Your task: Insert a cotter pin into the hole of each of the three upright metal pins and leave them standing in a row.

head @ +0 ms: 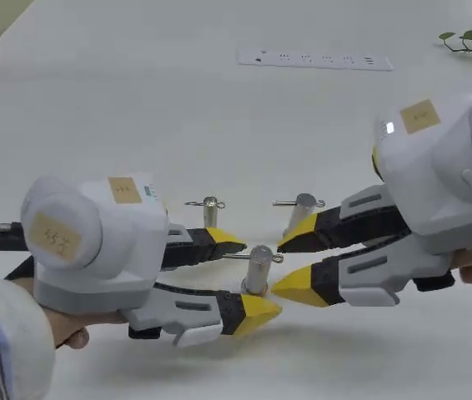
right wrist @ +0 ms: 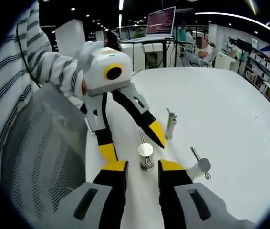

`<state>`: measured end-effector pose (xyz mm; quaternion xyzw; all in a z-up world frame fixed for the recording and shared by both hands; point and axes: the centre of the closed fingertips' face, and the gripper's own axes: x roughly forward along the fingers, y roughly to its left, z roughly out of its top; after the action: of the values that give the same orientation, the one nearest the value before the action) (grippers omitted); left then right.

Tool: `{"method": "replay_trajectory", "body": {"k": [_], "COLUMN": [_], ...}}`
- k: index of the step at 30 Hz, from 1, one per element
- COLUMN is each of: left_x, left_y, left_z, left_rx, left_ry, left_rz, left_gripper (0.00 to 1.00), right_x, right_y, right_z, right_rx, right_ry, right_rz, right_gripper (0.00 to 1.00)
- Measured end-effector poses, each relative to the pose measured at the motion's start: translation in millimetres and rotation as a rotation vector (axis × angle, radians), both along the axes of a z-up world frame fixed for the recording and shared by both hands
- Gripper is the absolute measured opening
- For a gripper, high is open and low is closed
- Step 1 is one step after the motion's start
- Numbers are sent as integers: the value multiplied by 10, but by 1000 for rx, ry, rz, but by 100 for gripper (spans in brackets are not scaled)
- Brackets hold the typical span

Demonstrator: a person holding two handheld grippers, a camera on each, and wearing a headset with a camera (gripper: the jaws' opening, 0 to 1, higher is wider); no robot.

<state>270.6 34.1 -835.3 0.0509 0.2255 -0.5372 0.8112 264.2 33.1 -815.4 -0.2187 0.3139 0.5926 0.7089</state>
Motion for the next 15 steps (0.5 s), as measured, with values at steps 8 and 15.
{"method": "replay_trajectory", "body": {"k": [8,15], "left_x": [-131,-110], "left_y": [111,264], "left_z": [32,121], "left_rx": [-25,-50], "left_ry": [24,0], "left_rz": [34,130], "left_gripper": [85,99], "right_x": [16,-1], "right_y": [88,152], "right_z": [2,-41], "right_rx": [31,38], "right_ry": [8,13], "right_rz": [-3,10], "right_gripper": [27,27]}}
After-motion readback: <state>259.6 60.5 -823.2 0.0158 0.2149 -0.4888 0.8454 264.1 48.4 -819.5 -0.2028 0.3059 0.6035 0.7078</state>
